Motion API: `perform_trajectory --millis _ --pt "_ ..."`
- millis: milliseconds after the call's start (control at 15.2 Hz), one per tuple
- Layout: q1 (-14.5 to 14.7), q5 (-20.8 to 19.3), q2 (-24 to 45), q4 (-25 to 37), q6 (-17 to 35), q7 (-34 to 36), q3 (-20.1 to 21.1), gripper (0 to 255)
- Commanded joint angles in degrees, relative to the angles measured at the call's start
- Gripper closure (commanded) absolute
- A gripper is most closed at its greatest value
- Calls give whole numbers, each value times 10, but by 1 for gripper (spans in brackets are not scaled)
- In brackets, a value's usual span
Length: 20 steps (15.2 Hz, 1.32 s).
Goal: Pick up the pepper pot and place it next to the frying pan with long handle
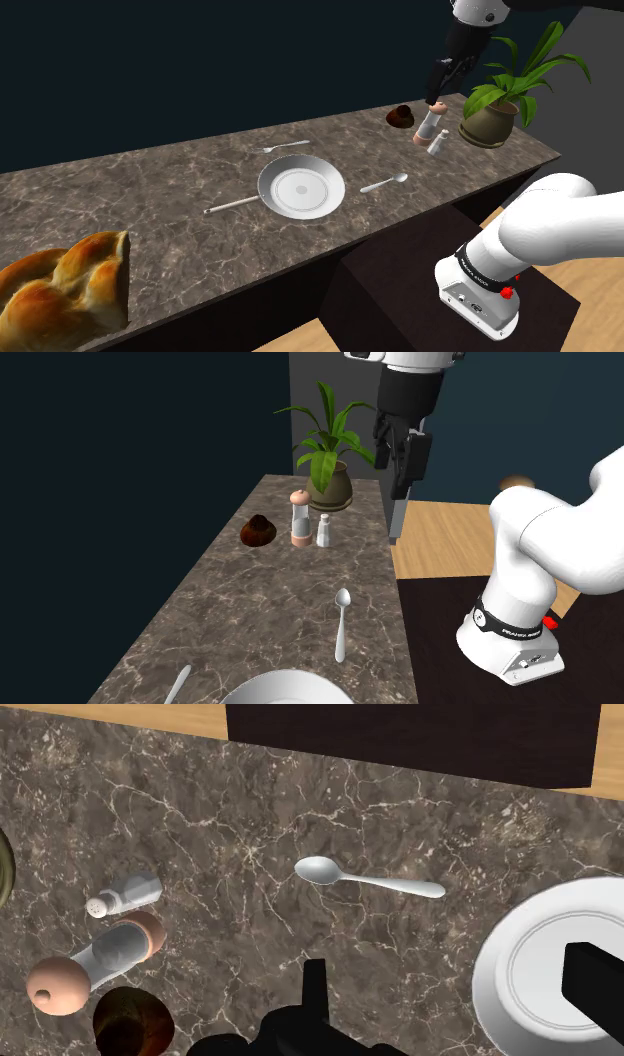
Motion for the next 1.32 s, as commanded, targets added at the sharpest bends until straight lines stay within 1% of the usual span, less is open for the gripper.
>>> perform_trajectory --millis 0,396,726,990,1254 --pt "0 0 0 0 0 0 0 0" --pt "-28 -44 59 -8 68 -55 -62 0" --pt "-48 -71 125 4 125 -99 -113 0" --pt "-62 -85 187 26 168 -135 -151 0" --pt "-73 -88 256 58 208 -172 -188 0"
